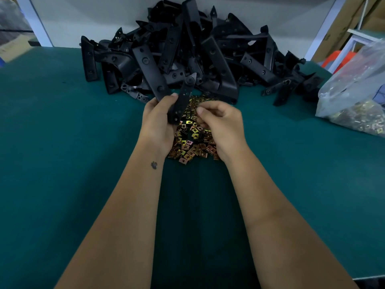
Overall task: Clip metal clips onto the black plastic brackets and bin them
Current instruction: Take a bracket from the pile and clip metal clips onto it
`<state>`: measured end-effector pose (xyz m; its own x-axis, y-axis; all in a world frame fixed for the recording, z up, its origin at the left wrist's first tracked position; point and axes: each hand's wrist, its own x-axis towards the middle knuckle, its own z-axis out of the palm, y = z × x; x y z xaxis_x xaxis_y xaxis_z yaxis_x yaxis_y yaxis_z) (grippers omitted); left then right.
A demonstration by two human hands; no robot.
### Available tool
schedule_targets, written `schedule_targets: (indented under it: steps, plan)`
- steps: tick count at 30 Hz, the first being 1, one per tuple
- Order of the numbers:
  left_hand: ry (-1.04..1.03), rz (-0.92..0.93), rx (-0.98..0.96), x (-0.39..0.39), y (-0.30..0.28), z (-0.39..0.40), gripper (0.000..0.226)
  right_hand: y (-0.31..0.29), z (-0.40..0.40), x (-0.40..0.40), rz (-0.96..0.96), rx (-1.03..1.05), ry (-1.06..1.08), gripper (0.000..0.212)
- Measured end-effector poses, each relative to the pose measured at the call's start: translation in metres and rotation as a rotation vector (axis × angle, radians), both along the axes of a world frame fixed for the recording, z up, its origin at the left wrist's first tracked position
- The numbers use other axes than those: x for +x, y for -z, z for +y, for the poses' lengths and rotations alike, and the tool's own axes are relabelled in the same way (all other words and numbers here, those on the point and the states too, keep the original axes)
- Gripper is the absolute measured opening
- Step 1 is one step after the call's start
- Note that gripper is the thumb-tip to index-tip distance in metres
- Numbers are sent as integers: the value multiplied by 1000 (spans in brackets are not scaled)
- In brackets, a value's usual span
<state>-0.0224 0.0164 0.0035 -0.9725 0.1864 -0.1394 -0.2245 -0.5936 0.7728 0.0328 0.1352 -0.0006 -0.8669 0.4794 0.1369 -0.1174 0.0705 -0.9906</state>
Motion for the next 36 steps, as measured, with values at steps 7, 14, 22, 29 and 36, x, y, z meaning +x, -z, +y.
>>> schedule_targets:
  steps: [7, 14, 22, 29, 36]
  plan:
    - [76, 8, 46, 1, 1, 0, 31, -4, 4, 2, 87, -431, -94, 12]
    - [152, 53, 12, 5, 1, 3, 24, -7, 5, 3, 93, -495, -98, 8]
    - [173, 45, -11, 9, -1, 5, 30, -6, 8, 3, 157, -640, -112, 10]
    - [180, 44, -26, 12, -4, 6, 27, -6, 8, 1, 152, -652, -106, 11]
    - [175, 19, -33, 14, -4, 5, 51, -6, 7, 2, 161, -552, -78, 15]
